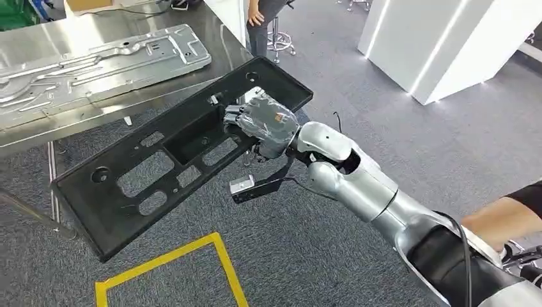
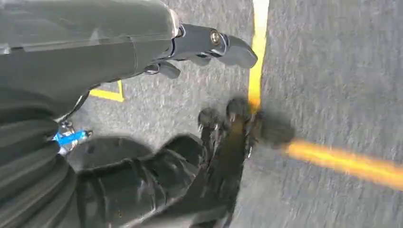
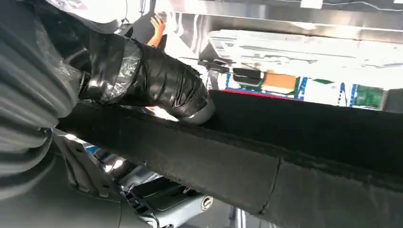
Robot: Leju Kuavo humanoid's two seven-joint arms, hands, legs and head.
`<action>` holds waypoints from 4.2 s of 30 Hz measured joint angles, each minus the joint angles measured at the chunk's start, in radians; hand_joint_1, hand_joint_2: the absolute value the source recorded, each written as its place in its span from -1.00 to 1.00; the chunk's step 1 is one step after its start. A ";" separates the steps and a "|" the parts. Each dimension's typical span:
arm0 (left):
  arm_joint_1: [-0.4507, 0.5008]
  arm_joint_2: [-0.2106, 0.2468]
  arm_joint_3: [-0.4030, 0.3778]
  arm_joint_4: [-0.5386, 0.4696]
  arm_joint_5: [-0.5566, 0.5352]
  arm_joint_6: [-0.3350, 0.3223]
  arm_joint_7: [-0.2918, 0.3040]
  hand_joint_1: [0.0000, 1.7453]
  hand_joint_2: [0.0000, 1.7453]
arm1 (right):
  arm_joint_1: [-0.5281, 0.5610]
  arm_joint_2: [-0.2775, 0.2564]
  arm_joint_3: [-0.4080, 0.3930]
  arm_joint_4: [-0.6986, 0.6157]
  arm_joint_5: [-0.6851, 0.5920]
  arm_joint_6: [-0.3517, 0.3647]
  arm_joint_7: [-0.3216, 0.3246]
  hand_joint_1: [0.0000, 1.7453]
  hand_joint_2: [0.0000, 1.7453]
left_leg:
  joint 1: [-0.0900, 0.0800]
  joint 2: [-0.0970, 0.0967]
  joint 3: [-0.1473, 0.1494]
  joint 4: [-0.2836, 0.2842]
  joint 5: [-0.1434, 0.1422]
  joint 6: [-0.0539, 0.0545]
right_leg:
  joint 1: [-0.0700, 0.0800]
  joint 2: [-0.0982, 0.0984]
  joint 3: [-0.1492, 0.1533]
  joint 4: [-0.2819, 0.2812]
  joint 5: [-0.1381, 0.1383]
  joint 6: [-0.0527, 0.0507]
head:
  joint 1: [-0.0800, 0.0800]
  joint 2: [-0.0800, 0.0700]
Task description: Take the parts from the cabinet and place them on the table.
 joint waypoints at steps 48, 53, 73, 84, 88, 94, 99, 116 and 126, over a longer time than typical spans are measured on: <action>0.006 -0.005 0.003 -0.006 -0.016 -0.030 -0.013 -1.00 1.00 | -0.010 -0.005 0.016 0.022 0.027 0.002 0.010 1.00 1.00 | 0.048 0.017 0.057 0.020 -0.075 -0.017 | 0.016 0.017 -0.140 0.093 0.031 0.035 | -0.002 0.000; 0.006 -0.005 0.003 -0.006 -0.018 -0.024 -0.013 -1.00 1.00 | -0.011 -0.005 0.016 0.022 0.032 0.002 0.014 1.00 1.00 | 0.047 0.017 0.057 0.020 -0.075 -0.017 | 0.014 0.017 -0.139 0.093 0.031 0.035 | -0.002 0.000; 0.031 0.010 0.004 -0.006 -0.027 -0.064 -0.033 -1.00 1.00 | -0.016 0.016 0.034 0.021 0.092 -0.004 0.067 1.00 1.00 | 0.035 0.017 0.056 0.025 -0.080 -0.006 | 0.007 0.017 -0.136 0.082 0.034 0.045 | -0.003 0.000; 0.042 0.005 0.004 -0.009 -0.055 -0.061 -0.054 -1.00 1.00 | -0.015 0.011 0.047 0.019 0.098 -0.014 0.070 1.00 1.00 | 0.075 0.003 0.183 -0.029 -0.141 -0.009 | -0.040 0.020 -0.232 0.133 0.140 0.113 | 0.000 0.000; 0.036 0.002 0.004 -0.010 -0.056 -0.061 -0.053 -1.00 1.00 | -0.016 0.004 0.050 0.022 0.098 -0.012 0.068 1.00 1.00 | 0.081 -0.010 0.179 -0.023 -0.172 -0.048 | -0.029 0.050 -0.191 0.084 0.082 0.090 | 0.001 0.000; 0.032 0.003 0.004 -0.016 -0.056 -0.058 -0.053 -1.00 1.00 | -0.014 0.004 0.050 0.024 0.096 -0.006 0.068 1.00 1.00 | 0.082 0.036 0.042 0.229 -0.223 -0.067 | -0.033 0.002 -0.062 0.021 0.016 0.055 | 0.002 0.000; 0.057 0.003 0.004 -0.016 -0.056 -0.058 -0.053 -1.00 1.00 | -0.001 0.005 0.051 0.031 0.096 -0.003 0.066 1.00 1.00 | 0.079 0.053 -0.068 0.074 0.095 -0.050 | -0.032 -0.035 0.113 -0.024 -0.085 0.066 | 0.002 0.000; 0.094 -0.002 0.004 -0.012 -0.058 -0.059 -0.054 -1.00 1.00 | 0.036 -0.007 0.070 0.055 0.095 -0.003 0.067 1.00 1.00 | 0.056 -0.085 0.411 -0.205 -0.197 -0.005 | -0.024 0.048 -0.262 -0.019 0.232 0.085 | 0.005 0.000; 0.054 -0.001 0.008 -0.016 -0.059 -0.061 -0.063 -1.00 1.00 | 0.017 -0.001 0.084 0.042 0.097 -0.004 0.081 1.00 1.00 | 0.076 0.037 0.132 0.234 -0.290 -0.085 | -0.017 0.001 -0.059 -0.029 0.087 0.018 | 0.000 0.000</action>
